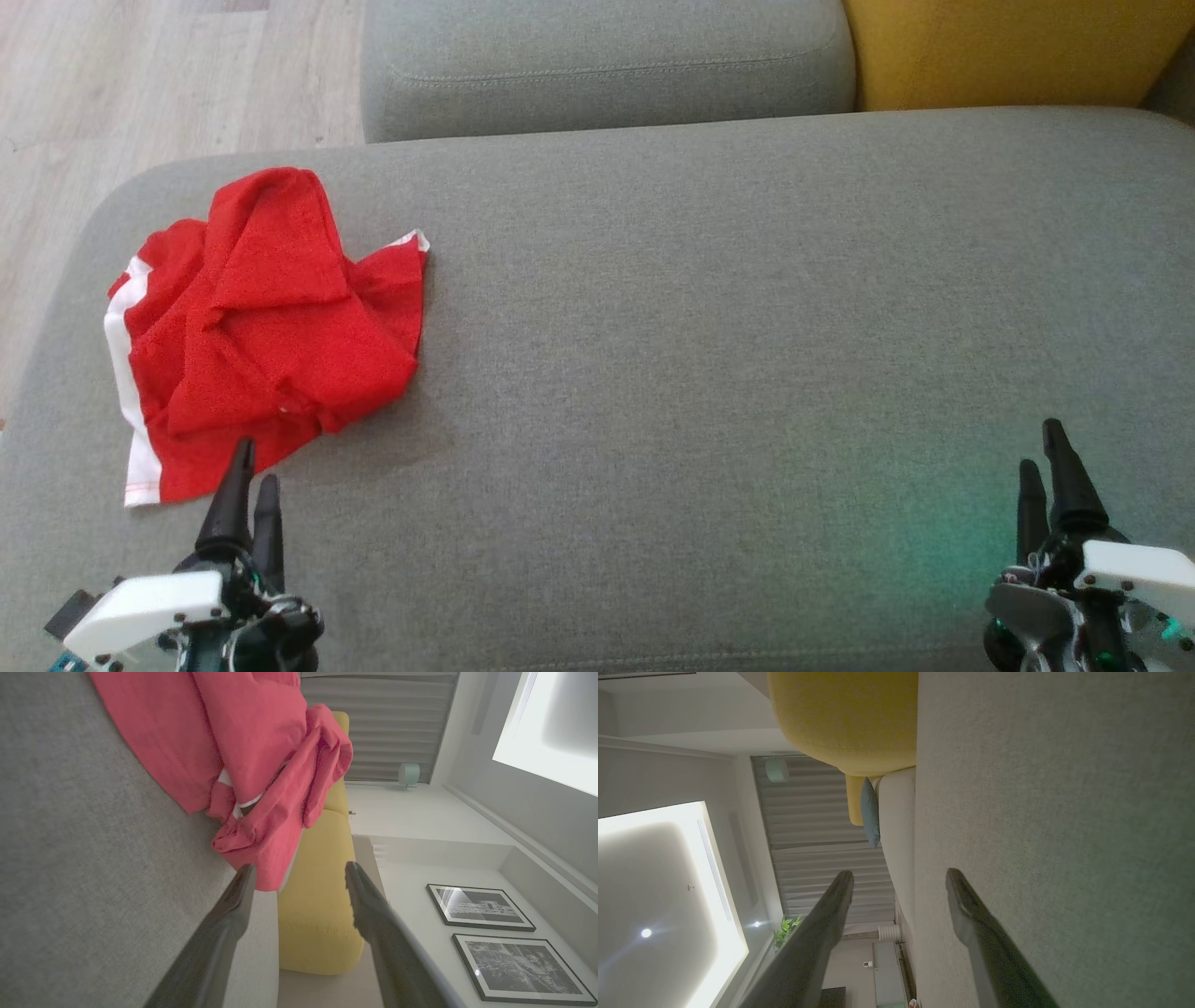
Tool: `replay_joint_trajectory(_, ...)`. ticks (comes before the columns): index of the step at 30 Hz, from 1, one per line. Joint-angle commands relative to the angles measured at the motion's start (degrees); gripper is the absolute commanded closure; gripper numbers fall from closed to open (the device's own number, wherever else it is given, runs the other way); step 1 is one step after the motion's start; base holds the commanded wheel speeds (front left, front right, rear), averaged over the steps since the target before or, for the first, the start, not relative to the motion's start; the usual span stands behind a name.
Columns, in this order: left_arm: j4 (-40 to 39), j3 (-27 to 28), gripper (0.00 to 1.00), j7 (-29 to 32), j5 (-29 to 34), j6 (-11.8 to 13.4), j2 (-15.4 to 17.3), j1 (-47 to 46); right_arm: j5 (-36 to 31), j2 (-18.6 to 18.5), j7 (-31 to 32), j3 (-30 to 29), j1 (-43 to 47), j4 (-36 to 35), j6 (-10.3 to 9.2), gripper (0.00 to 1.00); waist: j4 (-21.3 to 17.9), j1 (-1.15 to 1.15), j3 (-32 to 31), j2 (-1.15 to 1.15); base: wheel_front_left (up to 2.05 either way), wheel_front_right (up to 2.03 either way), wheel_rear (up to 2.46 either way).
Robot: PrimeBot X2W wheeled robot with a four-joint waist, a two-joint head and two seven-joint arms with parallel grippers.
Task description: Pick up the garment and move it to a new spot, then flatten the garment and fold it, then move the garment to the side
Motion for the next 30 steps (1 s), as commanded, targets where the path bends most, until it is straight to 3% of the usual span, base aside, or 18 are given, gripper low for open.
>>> replay_joint_trajectory(1,-2.3,0.0,0.0,-0.3,0.8,-0.1,0.6,-2.1,-0.6,-0.2,-0.6,0.3,-2.2,-2.1,0.0,0.0,0.0,0.0,0.0,0.0,0.0,0.0,0.0)
replay_joint_trajectory(10,-3.3,1.0,0.0,-1.8,2.8,-0.1,0.6,-1.8,-5.1,-0.2,-2.1,0.1,-2.2,-2.7,-0.01,0.0,0.0,0.0,-0.2,0.0,0.0,0.0,0.0)
replay_joint_trajectory(30,-10.0,4.6,0.0,-5.0,13.1,0.7,0.7,-3.2,-30.1,-0.3,-5.3,1.6,-3.1,-12.2,-0.01,0.0,0.0,0.0,-0.4,0.0,0.0,0.0,0.0)
